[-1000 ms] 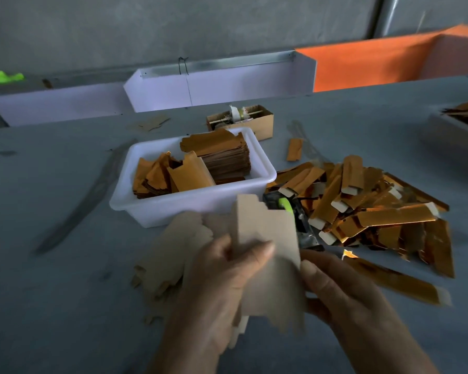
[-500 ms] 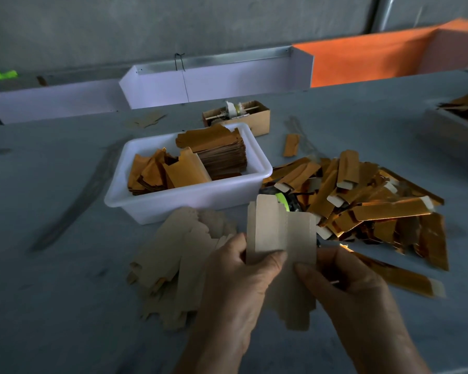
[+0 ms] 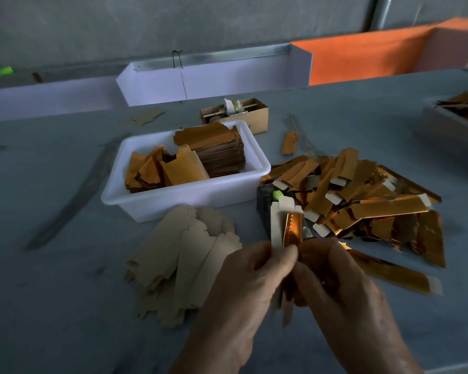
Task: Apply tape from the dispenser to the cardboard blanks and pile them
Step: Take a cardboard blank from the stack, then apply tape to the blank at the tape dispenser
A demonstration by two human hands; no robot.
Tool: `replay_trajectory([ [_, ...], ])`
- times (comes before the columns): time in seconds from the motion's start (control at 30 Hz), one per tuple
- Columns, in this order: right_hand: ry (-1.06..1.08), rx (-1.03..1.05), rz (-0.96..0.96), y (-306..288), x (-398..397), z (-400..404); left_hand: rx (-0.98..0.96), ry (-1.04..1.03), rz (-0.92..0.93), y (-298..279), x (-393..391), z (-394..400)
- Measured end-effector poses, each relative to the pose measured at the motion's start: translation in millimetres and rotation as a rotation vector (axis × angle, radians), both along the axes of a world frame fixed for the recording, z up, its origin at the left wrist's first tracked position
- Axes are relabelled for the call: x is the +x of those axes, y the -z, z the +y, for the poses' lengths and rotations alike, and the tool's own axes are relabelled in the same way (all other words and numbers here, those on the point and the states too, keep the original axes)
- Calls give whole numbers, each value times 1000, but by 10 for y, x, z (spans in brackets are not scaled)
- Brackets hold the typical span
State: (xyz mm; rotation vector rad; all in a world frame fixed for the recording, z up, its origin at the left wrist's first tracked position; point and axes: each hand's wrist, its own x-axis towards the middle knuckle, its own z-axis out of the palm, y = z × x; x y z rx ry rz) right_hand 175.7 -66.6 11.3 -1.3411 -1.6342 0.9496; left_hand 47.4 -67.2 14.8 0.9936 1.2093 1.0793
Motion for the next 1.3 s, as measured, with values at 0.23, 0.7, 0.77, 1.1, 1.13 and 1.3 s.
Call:
replay_trajectory([
  [0.23, 75, -171, 236, 31, 72, 28, 15, -36, 76, 11, -18, -16],
  [0.7, 126, -391, 540, 115, 25, 89, 33, -220, 222, 132, 43, -56],
  [0.77, 148, -395, 552, 138, 8, 90, 152, -279, 369, 172, 98, -95],
  [1.1, 161, -524, 608, 136, 43, 0, 476, -50, 1440, 299, 392, -242],
  [1.13, 157, -526, 566, 157, 51, -20, 450, 29, 1394, 307, 393, -252],
  [1.3, 175, -586, 701, 241, 100, -32, 341, -22, 986, 294, 347, -331],
])
